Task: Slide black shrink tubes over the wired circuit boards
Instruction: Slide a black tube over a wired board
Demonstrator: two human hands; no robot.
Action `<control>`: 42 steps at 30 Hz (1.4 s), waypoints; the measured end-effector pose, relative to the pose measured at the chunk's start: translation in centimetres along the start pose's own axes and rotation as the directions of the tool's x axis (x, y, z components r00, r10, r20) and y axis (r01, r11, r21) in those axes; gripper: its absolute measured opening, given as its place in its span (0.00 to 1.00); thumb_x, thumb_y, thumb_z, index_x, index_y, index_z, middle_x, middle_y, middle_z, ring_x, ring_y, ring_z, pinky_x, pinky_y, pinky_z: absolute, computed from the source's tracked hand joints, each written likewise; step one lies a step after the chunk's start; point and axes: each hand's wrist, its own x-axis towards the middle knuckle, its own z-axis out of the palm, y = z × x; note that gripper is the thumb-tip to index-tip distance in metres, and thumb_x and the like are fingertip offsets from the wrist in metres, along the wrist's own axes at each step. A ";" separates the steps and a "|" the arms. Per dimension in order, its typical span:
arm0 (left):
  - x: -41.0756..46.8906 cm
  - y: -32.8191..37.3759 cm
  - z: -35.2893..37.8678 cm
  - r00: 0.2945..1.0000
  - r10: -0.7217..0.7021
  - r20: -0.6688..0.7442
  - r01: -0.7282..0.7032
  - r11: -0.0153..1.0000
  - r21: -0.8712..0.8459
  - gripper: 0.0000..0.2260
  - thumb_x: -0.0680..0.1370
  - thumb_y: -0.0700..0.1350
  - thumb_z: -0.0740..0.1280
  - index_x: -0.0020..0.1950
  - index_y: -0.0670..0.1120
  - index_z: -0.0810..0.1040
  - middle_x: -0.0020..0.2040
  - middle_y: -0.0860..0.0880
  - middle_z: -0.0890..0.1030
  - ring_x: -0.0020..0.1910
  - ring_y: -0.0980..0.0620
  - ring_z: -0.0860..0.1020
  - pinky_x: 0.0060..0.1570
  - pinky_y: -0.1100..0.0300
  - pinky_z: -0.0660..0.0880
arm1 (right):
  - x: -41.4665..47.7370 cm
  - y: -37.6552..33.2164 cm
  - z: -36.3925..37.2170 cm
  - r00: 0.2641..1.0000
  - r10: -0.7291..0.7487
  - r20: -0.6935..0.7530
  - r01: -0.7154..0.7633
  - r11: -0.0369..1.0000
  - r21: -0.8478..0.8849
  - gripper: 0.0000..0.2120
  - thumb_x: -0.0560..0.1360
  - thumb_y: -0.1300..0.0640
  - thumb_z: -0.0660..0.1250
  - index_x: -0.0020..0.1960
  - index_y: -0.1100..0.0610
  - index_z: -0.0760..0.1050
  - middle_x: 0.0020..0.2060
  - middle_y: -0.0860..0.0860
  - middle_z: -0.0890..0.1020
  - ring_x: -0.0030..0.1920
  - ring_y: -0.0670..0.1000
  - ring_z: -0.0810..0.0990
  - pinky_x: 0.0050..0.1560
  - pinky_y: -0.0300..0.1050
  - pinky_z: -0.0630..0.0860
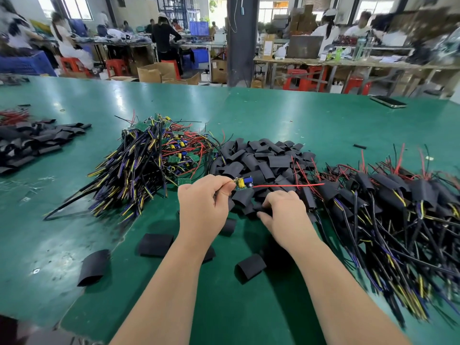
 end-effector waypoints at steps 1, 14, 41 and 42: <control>0.0 0.0 0.0 1.000 -0.005 -0.004 0.005 1.000 -0.007 0.09 0.77 0.45 0.64 0.44 0.45 0.83 0.32 0.49 0.78 0.31 0.48 0.74 0.38 0.38 0.71 | -0.1 -0.1 -0.2 1.000 -0.002 0.013 0.002 1.000 0.012 0.09 0.76 0.50 0.68 0.47 0.55 0.72 0.50 0.50 0.78 0.52 0.54 0.69 0.49 0.46 0.65; 0.3 -0.6 -0.6 0.999 0.053 -0.014 -0.053 0.996 -0.072 0.08 0.77 0.44 0.64 0.45 0.46 0.83 0.34 0.51 0.80 0.34 0.48 0.78 0.38 0.40 0.73 | 0.1 0.5 -0.5 0.999 0.043 0.004 -0.043 0.973 0.227 0.25 0.72 0.55 0.74 0.67 0.52 0.71 0.59 0.51 0.75 0.62 0.54 0.70 0.65 0.47 0.67; 0.6 -1.1 -1.3 0.996 -0.086 0.038 0.093 0.968 -0.235 0.10 0.79 0.45 0.62 0.42 0.59 0.77 0.36 0.56 0.80 0.36 0.61 0.76 0.36 0.65 0.73 | -2.0 2.3 -7.0 0.999 0.002 0.043 -0.030 -0.689 0.724 0.21 0.73 0.53 0.64 0.62 0.64 0.73 0.46 0.52 0.82 0.46 0.47 0.83 0.43 0.37 0.78; 0.6 -1.1 -1.3 0.995 -0.093 0.032 0.098 0.964 -0.248 0.11 0.79 0.43 0.63 0.41 0.59 0.77 0.36 0.56 0.80 0.33 0.62 0.74 0.33 0.67 0.70 | -2.1 2.2 -7.1 0.999 -0.004 0.040 -0.032 -0.689 0.724 0.22 0.74 0.53 0.64 0.63 0.64 0.72 0.47 0.52 0.82 0.46 0.47 0.83 0.42 0.37 0.78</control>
